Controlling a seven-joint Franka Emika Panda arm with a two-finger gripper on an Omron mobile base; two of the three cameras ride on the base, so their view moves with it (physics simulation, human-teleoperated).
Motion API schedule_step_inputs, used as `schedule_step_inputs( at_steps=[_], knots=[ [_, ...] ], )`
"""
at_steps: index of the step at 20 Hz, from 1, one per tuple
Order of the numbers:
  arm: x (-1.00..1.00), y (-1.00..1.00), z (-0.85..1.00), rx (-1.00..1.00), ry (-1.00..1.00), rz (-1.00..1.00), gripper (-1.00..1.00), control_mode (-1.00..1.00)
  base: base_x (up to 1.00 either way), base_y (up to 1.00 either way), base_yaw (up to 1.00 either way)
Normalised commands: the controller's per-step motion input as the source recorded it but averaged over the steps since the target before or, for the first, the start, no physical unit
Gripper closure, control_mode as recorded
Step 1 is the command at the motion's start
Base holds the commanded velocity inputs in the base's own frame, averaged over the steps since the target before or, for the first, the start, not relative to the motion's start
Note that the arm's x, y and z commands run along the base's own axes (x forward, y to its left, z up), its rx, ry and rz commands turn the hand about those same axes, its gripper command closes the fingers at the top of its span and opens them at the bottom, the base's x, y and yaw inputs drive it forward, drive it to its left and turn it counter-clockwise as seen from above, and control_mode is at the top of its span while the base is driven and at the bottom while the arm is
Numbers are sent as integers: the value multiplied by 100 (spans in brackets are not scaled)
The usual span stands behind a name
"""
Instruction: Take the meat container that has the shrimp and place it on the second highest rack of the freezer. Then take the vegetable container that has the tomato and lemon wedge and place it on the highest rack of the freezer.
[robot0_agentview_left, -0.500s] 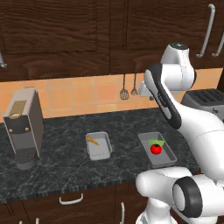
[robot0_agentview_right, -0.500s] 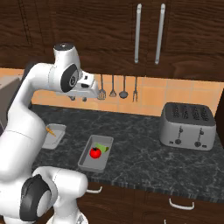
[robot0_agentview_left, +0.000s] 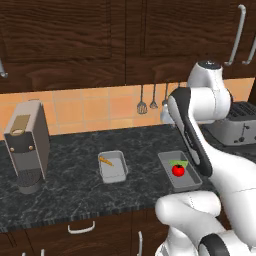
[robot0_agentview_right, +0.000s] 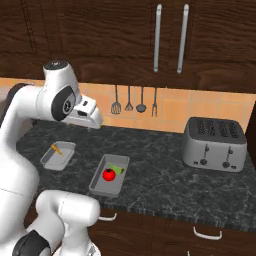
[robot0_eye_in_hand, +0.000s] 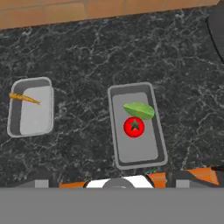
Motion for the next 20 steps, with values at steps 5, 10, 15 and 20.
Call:
schedule_step_inputs(
  at_steps=[5,10,15,20],
  knots=[
    [-20,83,-69,0,-3,-66,-100,-100,0,0,0],
    [0,26,-46,14,0,-70,-100,-100,0,0,0],
    [0,-2,-15,30,4,-60,-100,-100,0,0,0],
    [2,7,-7,27,4,-51,-100,-100,0,0,0]
  ],
)
